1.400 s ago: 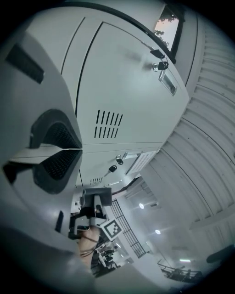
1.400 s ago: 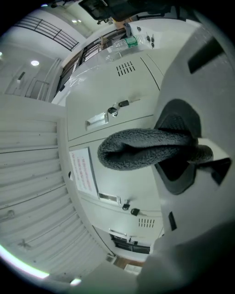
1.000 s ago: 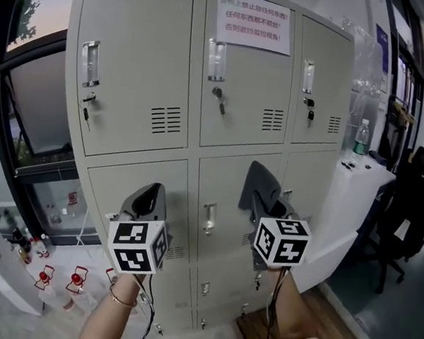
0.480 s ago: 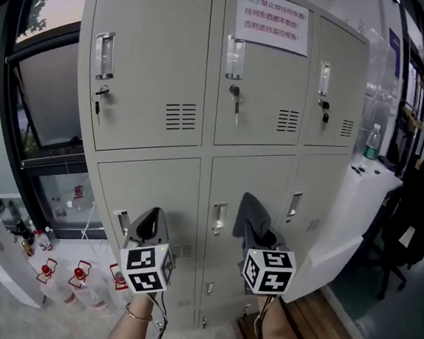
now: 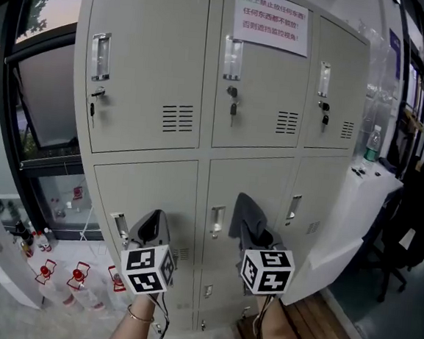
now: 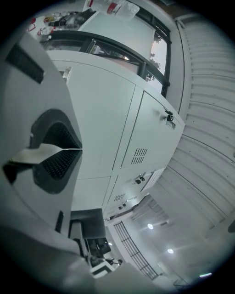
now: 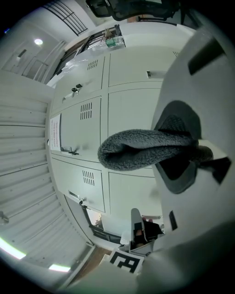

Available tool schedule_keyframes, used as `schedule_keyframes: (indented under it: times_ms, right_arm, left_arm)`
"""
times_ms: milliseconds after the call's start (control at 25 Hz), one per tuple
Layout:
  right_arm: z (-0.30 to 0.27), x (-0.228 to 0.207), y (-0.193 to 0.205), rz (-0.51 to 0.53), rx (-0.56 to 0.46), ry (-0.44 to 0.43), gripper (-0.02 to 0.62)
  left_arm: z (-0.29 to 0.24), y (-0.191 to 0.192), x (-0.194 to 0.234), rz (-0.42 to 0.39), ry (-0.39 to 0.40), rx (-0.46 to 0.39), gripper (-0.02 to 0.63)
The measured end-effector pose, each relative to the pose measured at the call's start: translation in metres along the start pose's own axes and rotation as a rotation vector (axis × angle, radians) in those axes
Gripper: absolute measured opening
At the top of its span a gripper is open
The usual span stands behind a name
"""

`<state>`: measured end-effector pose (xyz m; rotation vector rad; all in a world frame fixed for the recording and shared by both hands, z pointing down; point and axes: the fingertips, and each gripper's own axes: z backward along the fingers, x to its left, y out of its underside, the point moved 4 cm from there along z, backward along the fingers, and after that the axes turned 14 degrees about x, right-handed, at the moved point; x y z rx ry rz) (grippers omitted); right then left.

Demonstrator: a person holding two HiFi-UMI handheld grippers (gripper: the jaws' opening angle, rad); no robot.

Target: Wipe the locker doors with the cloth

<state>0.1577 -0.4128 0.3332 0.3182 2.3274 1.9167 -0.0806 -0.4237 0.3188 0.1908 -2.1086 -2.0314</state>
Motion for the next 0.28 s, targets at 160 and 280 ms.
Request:
schedule_keyframes:
  times_ms: [160, 280]
  right_arm:
    - [-0.0035, -0.0035, -0.0013, -0.008, -0.001, -0.007, 0.061]
    - [-0.0039, -0.0058, -0.0018, -0.006, -0.004, -0.004, 0.061]
  left_arm:
    - [-0.0033, 0.0000, -0.0033, 0.000, 0.006, 0.000, 0.011]
    - [-0.0053, -0.0005, -0.0055, -0.001, 0.009, -0.002, 0.011]
